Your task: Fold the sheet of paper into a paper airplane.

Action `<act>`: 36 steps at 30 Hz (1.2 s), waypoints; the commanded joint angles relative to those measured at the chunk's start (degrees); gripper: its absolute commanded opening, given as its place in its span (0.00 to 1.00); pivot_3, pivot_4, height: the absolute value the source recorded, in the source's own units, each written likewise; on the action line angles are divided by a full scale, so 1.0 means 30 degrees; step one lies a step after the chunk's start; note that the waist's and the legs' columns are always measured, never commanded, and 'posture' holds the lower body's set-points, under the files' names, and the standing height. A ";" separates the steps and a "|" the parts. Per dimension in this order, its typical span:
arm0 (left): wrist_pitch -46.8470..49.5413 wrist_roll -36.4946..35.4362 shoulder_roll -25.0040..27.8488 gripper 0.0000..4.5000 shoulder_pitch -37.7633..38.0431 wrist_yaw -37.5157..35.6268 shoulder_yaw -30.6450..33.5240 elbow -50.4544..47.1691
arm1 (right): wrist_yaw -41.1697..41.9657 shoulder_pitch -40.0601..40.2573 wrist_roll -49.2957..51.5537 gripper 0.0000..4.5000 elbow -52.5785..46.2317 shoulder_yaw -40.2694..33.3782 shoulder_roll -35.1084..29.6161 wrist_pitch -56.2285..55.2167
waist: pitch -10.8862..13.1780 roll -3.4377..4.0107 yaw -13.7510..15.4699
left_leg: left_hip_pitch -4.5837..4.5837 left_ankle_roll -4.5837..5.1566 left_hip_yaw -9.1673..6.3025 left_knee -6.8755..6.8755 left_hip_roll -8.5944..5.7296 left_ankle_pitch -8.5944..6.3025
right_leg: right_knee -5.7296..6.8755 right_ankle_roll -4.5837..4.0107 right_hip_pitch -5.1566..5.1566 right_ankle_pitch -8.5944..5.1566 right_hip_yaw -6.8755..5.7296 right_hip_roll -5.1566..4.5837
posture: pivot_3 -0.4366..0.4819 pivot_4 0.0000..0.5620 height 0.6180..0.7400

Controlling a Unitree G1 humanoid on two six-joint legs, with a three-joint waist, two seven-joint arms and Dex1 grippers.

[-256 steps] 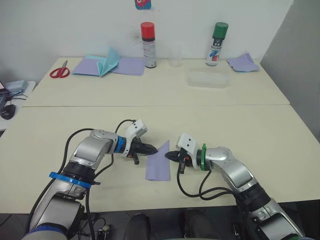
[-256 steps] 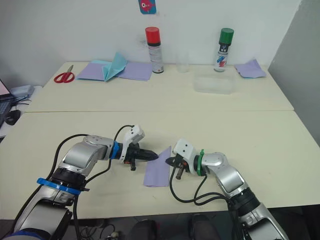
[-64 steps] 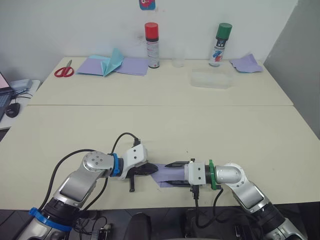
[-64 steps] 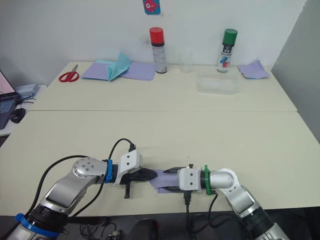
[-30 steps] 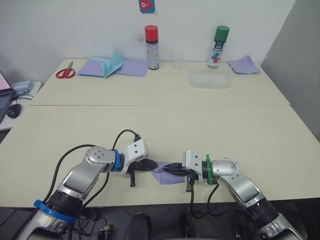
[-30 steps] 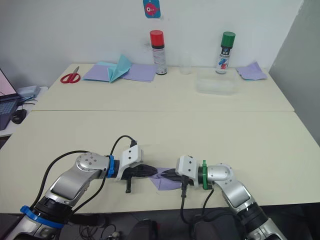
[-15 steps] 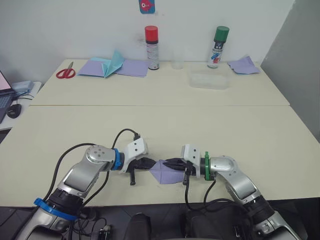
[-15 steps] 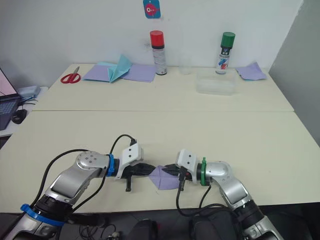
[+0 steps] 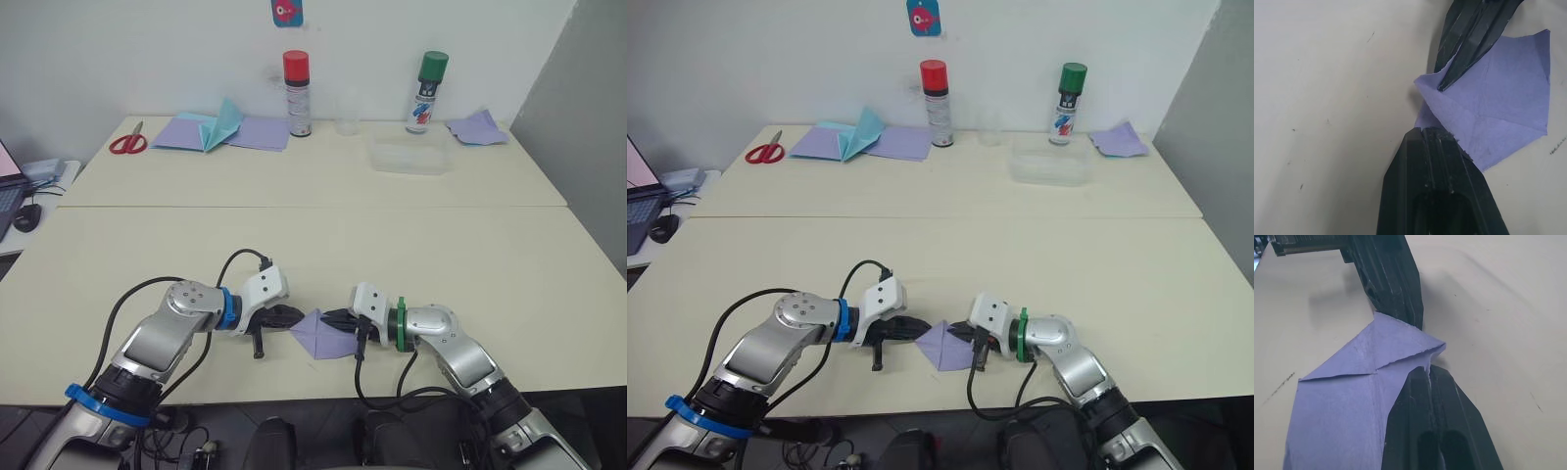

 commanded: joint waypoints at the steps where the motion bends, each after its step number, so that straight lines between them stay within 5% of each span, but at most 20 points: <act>1: 0.0256 0.0553 0.0496 0.00 0.0017 0.1115 0.1084 0.0596 | 0.0051 -0.0208 -0.0414 0.01 0.0266 0.0282 -0.0036 -0.0354 | 0.0003 0.0002 -0.0018 | -0.0002 0.0000 -0.0001 0.0000 0.0001 0.0000 | 0.0000 0.0000 -0.0004 0.0000 0.0001 0.0000 | 0.48 0.27 1.00; 9: 0.0082 -0.1890 -0.0176 0.00 0.0366 0.0859 0.2909 -0.2998 | 0.0030 -0.0270 -0.0528 0.01 0.0253 0.0192 -0.0022 -0.0391 | 0.0023 -0.0020 -0.0010 | -0.0096 -0.0002 0.0054 -0.0038 -0.0015 -0.0002 | -0.0006 0.0012 -0.0003 0.0008 -0.0005 0.0004 | 0.48 0.27 1.00; 31: -0.1807 0.1699 -0.0021 0.00 0.2977 0.1585 -0.0445 -0.2187 | -0.0055 -0.0162 -0.0289 0.01 -0.0248 -0.0168 -0.0258 0.0081 | 0.0030 -0.0023 0.0018 | -0.0076 -0.0004 0.0055 -0.0110 -0.0022 -0.0008 | -0.0034 -0.0038 -0.0006 -0.0021 0.0006 -0.0017 | 0.48 0.27 1.00; 36: -0.2206 0.2017 -0.0105 0.00 0.3101 0.1728 -0.0655 -0.1715 | 0.0572 -0.0210 0.0639 0.29 -0.0901 -0.0999 -0.0749 -0.0179 | 0.0029 -0.0023 0.0020 | -0.0075 -0.0004 0.0057 -0.0117 -0.0023 -0.0008 | -0.0036 -0.0041 -0.0004 -0.0023 0.0005 -0.0022 | 0.48 0.27 1.00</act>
